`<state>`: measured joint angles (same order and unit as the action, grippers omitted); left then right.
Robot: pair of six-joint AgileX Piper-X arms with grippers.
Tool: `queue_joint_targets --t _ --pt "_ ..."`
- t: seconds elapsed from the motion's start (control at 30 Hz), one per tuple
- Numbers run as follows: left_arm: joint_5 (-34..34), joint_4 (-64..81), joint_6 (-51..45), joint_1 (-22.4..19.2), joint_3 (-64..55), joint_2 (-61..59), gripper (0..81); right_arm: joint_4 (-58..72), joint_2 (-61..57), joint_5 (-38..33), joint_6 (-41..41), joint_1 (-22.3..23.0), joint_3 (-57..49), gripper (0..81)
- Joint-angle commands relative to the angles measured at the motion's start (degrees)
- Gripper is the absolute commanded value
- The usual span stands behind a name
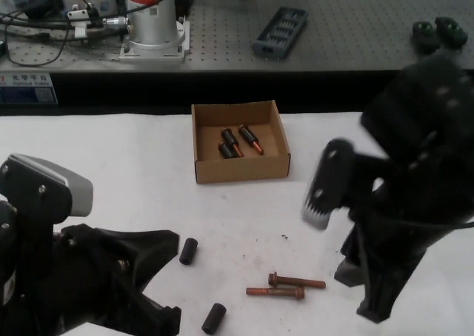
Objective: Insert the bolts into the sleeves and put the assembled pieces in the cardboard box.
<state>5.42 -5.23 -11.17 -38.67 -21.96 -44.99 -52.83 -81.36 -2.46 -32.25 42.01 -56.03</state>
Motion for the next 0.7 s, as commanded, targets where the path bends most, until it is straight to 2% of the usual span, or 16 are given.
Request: queue_joint_targets --t 0.0,0.1,0.3,0.67 --pt "-7.8 -2.8 0.9 0.3 -0.5 -0.1 0.6 1.3 -2.5 3.8 -3.7 0.8 -0.1 24.9" --pt "-12.8 -3.3 0.9 0.3 0.3 -0.1 0.6 2.9 -4.6 6.5 -4.9 1.5 -0.1 20.7" --pt "-12.5 4.3 1.3 0.3 5.3 -0.1 0.6 7.2 -5.0 6.9 -5.1 1.7 -0.1 8.4" --pt "-12.5 5.2 1.3 0.3 6.8 -0.1 0.6 17.4 -6.9 1.0 -5.1 1.7 -0.1 8.0"
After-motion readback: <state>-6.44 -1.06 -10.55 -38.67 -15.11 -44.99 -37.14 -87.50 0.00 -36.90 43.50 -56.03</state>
